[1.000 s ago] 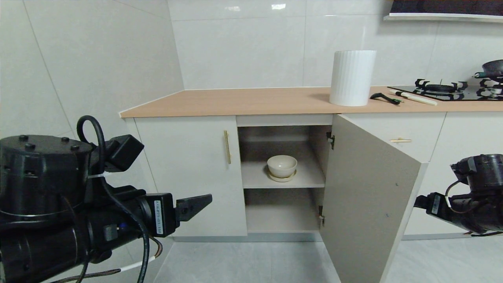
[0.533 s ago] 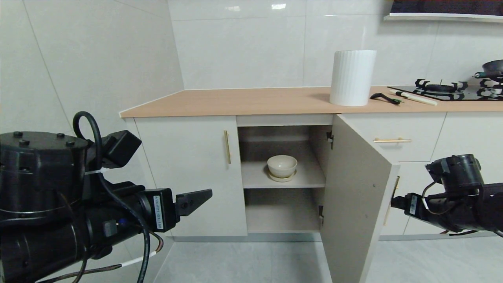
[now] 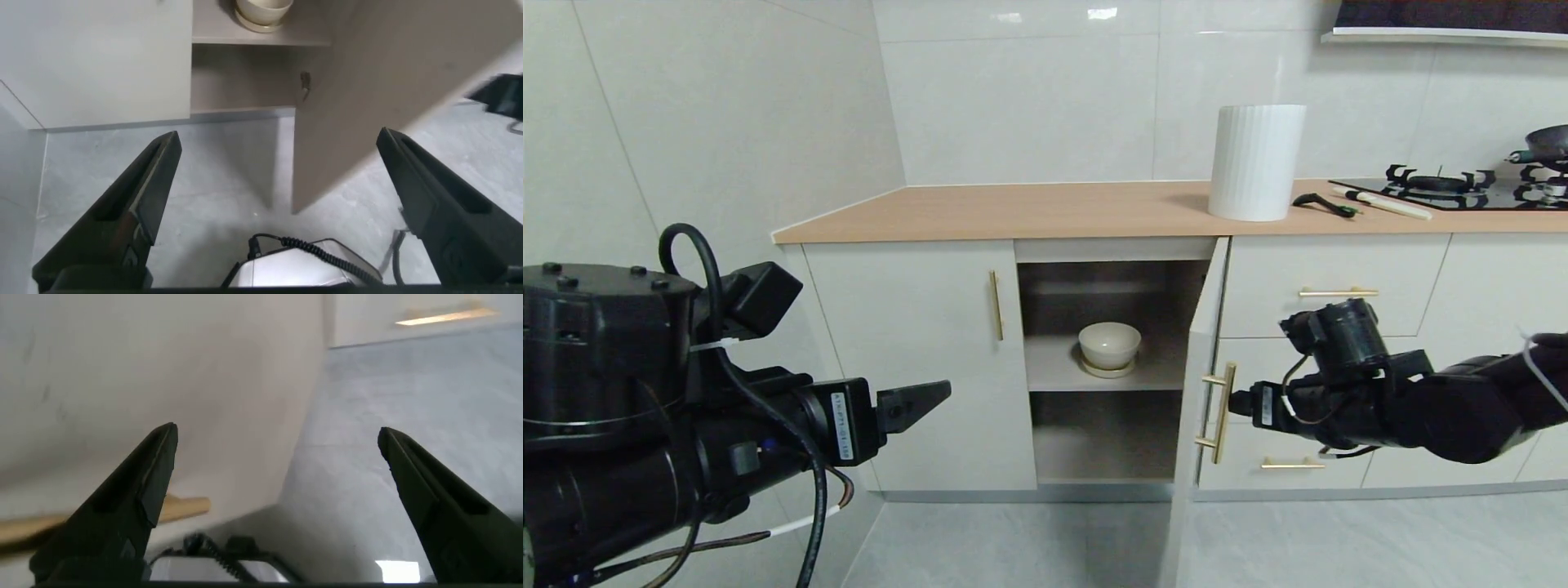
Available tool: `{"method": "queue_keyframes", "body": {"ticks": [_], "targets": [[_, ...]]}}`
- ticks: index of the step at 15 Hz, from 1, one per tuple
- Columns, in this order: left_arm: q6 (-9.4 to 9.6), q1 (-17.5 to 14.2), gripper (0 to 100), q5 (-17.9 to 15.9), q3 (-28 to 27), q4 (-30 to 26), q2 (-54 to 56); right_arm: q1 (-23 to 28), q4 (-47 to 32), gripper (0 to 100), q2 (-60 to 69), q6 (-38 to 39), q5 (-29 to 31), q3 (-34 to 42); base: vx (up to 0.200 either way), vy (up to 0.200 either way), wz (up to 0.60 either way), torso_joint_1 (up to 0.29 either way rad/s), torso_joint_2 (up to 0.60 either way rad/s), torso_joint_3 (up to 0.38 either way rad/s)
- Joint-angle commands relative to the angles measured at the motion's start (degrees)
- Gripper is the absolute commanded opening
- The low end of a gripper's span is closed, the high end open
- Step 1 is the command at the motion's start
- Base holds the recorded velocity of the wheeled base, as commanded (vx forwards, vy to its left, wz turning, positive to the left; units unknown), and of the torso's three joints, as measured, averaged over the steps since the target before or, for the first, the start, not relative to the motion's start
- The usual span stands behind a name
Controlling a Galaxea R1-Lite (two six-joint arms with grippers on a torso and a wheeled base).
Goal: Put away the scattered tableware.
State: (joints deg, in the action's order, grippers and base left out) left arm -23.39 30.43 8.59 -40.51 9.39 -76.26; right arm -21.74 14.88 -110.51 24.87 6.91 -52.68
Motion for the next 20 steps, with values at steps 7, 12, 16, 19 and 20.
{"method": "queue_keyframes", "body": {"ticks": [7, 12, 16, 19, 20], "targets": [[0.01, -0.02, 100, 0.11, 0.17, 0.02, -1.52, -5.42, -3.63, 100, -15.79, -3.60, -0.41, -18.43, 0.000, 0.000, 0.00, 0.000, 0.00, 0.000], [0.10, -0.02, 100, 0.11, 0.43, -0.07, -2.13, -5.95, -3.28, 100, -17.90, -3.51, -0.41, -20.19, 0.000, 0.000, 0.00, 0.000, 0.00, 0.000], [0.45, 0.16, 100, 0.63, 0.96, -0.33, -2.93, -5.95, -3.20, 100, -17.90, -3.34, -0.41, -20.89, 0.000, 0.000, 0.00, 0.000, 0.00, 0.000], [1.77, 0.16, 100, 0.63, 1.31, -0.33, -2.57, -5.95, -3.20, 100, -18.78, -3.07, -0.32, -21.86, 0.200, 0.000, 0.00, -0.001, 0.00, 0.001], [1.68, 0.07, 100, 0.63, 1.22, -0.25, -2.57, -5.95, -3.20, 100, -19.31, -2.98, -0.23, -22.30, 0.200, 0.000, 0.00, -0.002, 0.01, -0.002]]}}
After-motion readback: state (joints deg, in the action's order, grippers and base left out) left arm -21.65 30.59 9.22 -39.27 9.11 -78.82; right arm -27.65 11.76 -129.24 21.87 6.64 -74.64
